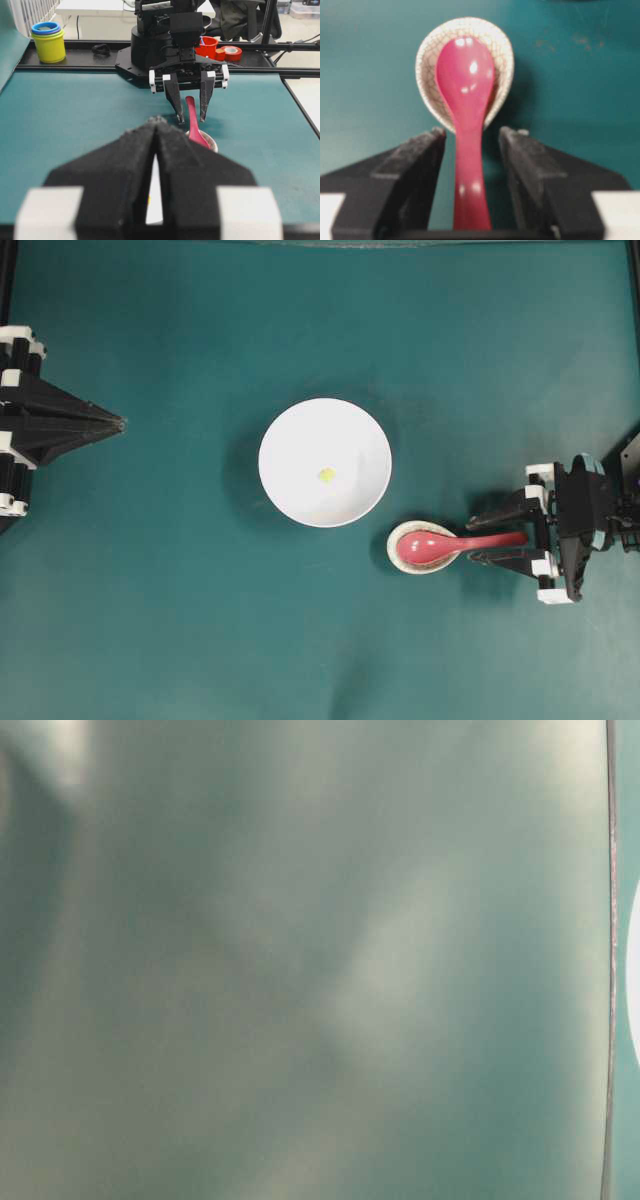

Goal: Scoop the yellow hexagonal prism block from the bowl with a spoon using the right arm.
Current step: 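Close the right gripper on the red spoon handle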

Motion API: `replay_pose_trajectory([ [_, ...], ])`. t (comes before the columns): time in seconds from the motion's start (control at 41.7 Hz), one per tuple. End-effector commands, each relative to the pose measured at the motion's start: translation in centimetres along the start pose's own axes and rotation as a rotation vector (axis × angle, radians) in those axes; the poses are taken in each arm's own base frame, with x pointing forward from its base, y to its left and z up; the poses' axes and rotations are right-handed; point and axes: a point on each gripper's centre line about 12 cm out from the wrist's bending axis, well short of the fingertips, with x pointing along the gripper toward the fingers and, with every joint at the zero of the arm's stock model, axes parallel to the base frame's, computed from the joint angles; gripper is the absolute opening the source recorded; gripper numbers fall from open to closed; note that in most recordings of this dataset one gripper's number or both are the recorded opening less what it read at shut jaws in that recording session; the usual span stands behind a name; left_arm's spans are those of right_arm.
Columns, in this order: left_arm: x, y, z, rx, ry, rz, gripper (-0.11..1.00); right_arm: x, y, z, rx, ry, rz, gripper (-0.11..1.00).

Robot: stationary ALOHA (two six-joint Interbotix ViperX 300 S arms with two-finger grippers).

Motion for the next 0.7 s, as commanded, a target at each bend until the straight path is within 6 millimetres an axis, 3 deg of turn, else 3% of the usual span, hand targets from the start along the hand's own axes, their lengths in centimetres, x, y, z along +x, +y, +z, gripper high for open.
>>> replay_pose_trajectory([
  [0.0, 0.17, -0.03, 0.59, 0.0, -0.015, -0.002, 0.0, 0.08, 0.34, 0.3, 0.006, -0.012, 0.011, 0.54],
  [0.408, 0.17, 0.0, 0.59, -0.002, -0.015, 0.0, 0.0, 0.07, 0.43, 0.35, 0.004, -0.017, 0.015, 0.45],
  [0.6, 0.19, -0.03, 0.56, -0.002, -0.014, -0.002, 0.0, 0.15, 0.54, 0.47, 0.006, -0.023, 0.017, 0.25],
  [0.672, 0.22, 0.0, 0.53, 0.0, -0.012, 0.0, 0.0, 0.18, 0.57, 0.58, 0.005, -0.03, 0.018, 0.24],
])
